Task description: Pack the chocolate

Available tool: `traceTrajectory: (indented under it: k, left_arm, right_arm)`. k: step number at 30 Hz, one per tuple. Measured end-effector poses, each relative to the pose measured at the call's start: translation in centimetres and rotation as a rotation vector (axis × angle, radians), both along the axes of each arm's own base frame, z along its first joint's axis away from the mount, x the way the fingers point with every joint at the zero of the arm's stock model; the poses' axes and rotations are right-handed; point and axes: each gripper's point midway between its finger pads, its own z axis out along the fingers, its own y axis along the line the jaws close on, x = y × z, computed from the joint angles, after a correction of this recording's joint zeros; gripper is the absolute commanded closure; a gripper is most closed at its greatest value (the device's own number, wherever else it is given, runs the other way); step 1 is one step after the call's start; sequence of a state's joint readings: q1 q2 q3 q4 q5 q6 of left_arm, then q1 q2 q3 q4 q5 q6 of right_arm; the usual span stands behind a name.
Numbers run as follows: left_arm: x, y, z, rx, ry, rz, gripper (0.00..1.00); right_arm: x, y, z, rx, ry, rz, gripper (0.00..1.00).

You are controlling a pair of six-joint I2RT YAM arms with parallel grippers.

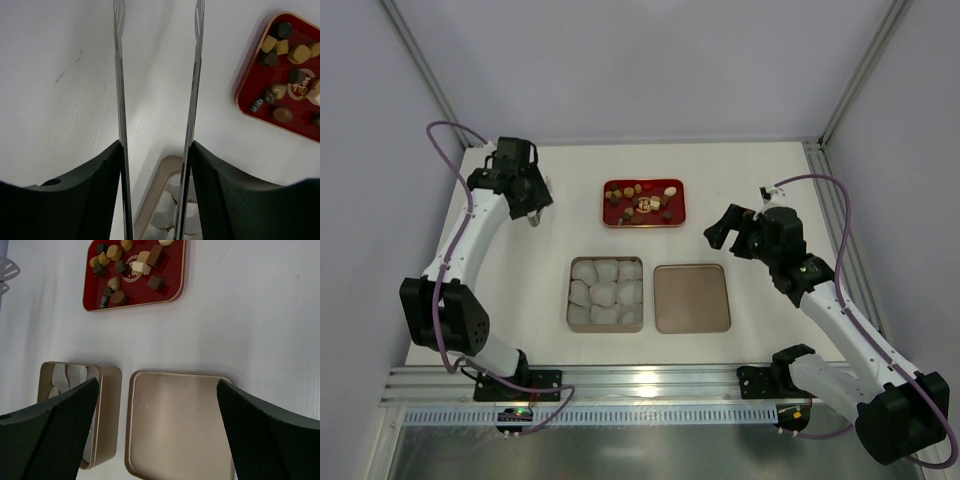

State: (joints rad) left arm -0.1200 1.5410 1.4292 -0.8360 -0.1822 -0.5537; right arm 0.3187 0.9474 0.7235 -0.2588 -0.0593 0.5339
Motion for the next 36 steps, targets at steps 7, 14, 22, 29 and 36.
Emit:
traceTrajectory:
  k: [7, 14, 22, 29, 36]
  left_arm:
    - [0.3, -7.0, 4.8, -0.026, -0.079, -0.192, 0.46]
    - [0.3, -13.5, 4.7, -0.042, -0.06, -0.346, 0.5]
    - [0.0, -18.0, 1.4, -0.019, 0.036, -0.442, 0.52]
    - [0.4, -21.1, 0.0, -0.012, 0.059, -0.491, 0.55]
    - [1.2, -21.5, -2.5, 0.012, 0.1, -0.46, 0.57]
  right_arm:
    - [0.0, 0.0, -0.1, -0.001, 0.004, -0.001, 0.0]
    - [0.0, 0.0, -0.2, -0.002, 0.007, -0.001, 0.0]
    - [-0.2, -0.1, -0.4, -0.007, 0.017, -0.004, 0.0]
    - [-0.3, -0.2, -0.5, -0.01, 0.023, -0.004, 0.0]
    - [-0.7, -0.3, -0.1, -0.008, 0.014, -0.005, 0.0]
